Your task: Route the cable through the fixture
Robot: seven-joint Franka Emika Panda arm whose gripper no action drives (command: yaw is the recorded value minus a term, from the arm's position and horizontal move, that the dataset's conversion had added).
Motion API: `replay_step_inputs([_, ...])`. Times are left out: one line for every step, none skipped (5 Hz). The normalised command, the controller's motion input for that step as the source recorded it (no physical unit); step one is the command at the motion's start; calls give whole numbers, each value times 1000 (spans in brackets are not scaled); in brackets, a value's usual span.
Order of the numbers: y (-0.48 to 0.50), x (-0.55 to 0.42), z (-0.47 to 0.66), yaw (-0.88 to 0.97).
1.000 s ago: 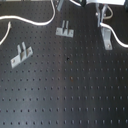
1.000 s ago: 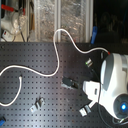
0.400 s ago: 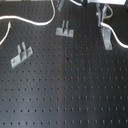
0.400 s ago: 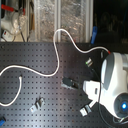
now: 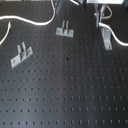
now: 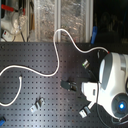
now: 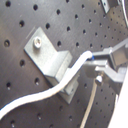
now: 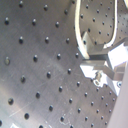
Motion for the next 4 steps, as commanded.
replay_step_inputs([54,2,114,0])
replay_step_inputs([108,11,323,0])
replay_step_inputs([126,24,404,0])
replay_step_inputs([116,25,246,0])
